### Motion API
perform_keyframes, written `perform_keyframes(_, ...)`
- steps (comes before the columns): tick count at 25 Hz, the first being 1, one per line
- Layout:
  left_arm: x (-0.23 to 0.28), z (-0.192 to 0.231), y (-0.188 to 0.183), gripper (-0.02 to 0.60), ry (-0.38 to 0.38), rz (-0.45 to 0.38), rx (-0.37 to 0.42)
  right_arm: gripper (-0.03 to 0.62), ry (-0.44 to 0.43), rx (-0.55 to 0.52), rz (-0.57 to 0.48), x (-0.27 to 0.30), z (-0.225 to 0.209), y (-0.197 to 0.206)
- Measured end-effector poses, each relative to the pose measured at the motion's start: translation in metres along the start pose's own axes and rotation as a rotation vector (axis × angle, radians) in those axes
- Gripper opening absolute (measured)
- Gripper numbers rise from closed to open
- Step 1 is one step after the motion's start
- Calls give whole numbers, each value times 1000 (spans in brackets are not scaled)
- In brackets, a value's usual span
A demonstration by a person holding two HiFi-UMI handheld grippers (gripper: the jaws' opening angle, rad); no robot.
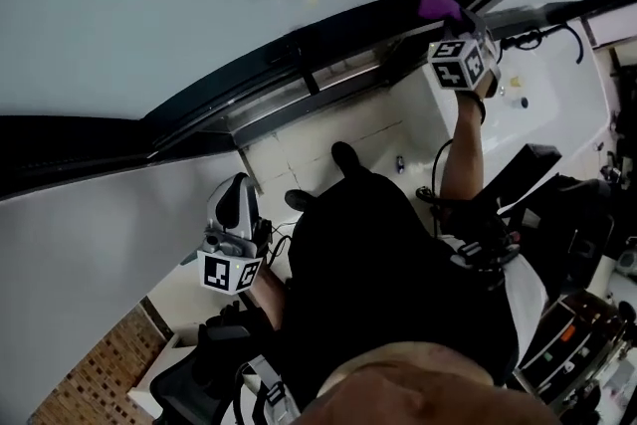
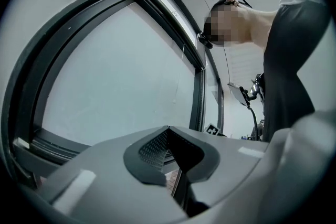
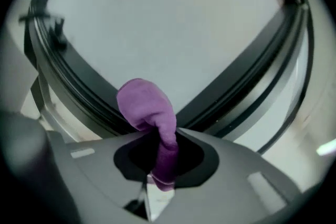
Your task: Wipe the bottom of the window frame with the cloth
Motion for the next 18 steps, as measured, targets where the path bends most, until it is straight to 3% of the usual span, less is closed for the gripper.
perform_keyframes(1,-2,3,1,3,0,-4,-3,63,-137,150,-65,-15,0,0)
perform_keyframes(3,-4,7,4,3,2,-12,-9,63,-516,522,-186,-34,8,3)
perform_keyframes(5,-7,10,5,3,6,-19,-13,63,-861,824,-230,-41,34,4)
perform_keyframes(6,-9,11,5,3,7,-22,-14,63,-969,909,-221,-42,50,3)
perform_keyframes(8,-13,13,5,3,4,-24,-15,63,-1073,969,-180,-43,81,-3)
perform_keyframes(11,-22,17,4,3,-17,-23,-13,63,-1101,882,-169,-45,115,-25)
perform_keyframes(13,-29,19,3,3,-38,-23,-9,63,-1024,701,-199,-42,133,-46)
perform_keyframes(18,-44,19,2,3,-89,-10,-8,63,-597,-102,-258,-25,197,-80)
Point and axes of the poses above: the fingertips, and each gripper's own axes: x forward along the fingers, z to its left, y out of its underside, the point moved 10 cm from there along -x, backward along the fingers, and after that the axes turned 13 degrees about x, right-handed, at the moved point
